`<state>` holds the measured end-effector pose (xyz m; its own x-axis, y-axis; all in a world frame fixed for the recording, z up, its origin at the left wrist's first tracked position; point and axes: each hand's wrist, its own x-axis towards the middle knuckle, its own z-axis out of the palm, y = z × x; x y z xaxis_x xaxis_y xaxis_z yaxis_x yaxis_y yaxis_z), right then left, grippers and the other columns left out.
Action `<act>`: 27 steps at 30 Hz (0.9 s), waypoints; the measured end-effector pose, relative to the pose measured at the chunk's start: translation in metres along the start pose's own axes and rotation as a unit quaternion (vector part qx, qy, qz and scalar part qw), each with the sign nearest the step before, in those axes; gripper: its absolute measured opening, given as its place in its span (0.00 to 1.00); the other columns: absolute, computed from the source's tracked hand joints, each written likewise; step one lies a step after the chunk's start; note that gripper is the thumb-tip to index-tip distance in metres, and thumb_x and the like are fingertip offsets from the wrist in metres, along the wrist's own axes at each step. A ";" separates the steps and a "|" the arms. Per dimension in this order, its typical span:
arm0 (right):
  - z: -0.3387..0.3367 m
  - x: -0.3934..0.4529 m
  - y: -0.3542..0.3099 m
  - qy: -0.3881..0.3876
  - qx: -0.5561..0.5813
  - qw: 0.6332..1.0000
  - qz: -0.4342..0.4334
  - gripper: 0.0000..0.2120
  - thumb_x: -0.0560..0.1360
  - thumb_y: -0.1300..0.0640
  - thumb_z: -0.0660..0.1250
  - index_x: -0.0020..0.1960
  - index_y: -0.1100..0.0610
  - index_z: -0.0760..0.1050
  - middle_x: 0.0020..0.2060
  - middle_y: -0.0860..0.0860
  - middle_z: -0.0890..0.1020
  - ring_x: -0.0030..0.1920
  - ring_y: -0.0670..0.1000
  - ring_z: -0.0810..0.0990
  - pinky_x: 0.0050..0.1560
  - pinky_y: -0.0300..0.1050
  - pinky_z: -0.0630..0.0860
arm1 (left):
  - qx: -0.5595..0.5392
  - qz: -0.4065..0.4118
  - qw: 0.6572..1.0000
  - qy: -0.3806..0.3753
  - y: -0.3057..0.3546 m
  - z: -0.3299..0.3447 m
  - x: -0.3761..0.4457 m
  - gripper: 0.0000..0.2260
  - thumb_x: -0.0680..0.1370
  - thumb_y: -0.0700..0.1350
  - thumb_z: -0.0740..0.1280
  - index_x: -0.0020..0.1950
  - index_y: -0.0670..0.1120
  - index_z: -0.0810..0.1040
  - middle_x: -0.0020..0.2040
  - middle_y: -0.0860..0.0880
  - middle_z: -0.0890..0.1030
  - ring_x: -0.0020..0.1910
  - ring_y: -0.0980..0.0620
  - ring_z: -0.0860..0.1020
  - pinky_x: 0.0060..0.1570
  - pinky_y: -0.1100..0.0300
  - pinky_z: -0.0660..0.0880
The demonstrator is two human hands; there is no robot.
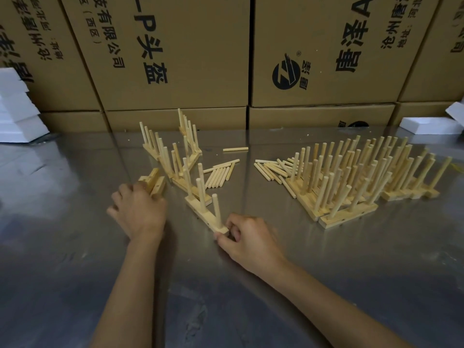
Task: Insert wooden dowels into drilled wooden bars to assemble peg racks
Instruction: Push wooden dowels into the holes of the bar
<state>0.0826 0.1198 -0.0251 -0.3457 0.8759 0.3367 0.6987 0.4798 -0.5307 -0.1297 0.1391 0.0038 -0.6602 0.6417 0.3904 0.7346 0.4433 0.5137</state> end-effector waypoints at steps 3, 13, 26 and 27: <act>0.014 0.016 -0.005 0.014 -0.033 0.999 0.003 0.16 0.76 0.37 0.63 0.45 0.49 0.74 0.32 0.43 0.75 0.39 0.48 0.78 0.36 0.45 0.68 | 0.003 0.007 1.000 -0.003 -0.002 0.003 -0.001 0.17 0.78 0.41 0.66 0.66 0.42 0.77 0.64 0.37 0.73 0.65 0.38 0.68 0.64 0.44 0.61; 0.040 0.060 -0.014 0.036 -0.053 0.998 0.021 0.17 0.76 0.34 0.61 0.44 0.47 0.66 0.41 0.48 0.84 0.46 0.55 0.82 0.39 0.47 0.67 | -0.079 0.017 0.993 0.087 -0.006 0.000 0.001 0.15 0.79 0.37 0.63 0.65 0.39 0.78 0.59 0.35 0.73 0.59 0.35 0.70 0.62 0.44 0.66; 0.033 0.051 -0.011 0.052 0.088 0.987 0.125 0.25 0.70 0.25 0.55 0.42 0.45 0.75 0.37 0.45 0.83 0.44 0.51 0.81 0.41 0.46 0.71 | -0.487 0.024 0.858 0.161 0.044 -0.034 -0.017 0.11 0.80 0.41 0.68 0.62 0.45 0.80 0.57 0.49 0.75 0.49 0.63 0.76 0.46 0.72 0.74; 0.030 0.051 -0.010 0.051 0.144 0.978 0.140 0.26 0.70 0.25 0.56 0.41 0.46 0.76 0.36 0.46 0.83 0.43 0.50 0.81 0.42 0.47 0.74 | -0.507 0.026 0.850 0.137 0.052 -0.035 -0.024 0.11 0.80 0.41 0.69 0.62 0.44 0.81 0.57 0.49 0.77 0.46 0.66 0.77 0.43 0.72 0.74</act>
<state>0.0393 0.1608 -0.0259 -0.0917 0.9726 0.2138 0.5470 0.2287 -0.8053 -0.0812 0.1246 0.0478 -0.7452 0.4126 0.5239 0.3418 -0.4383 0.8313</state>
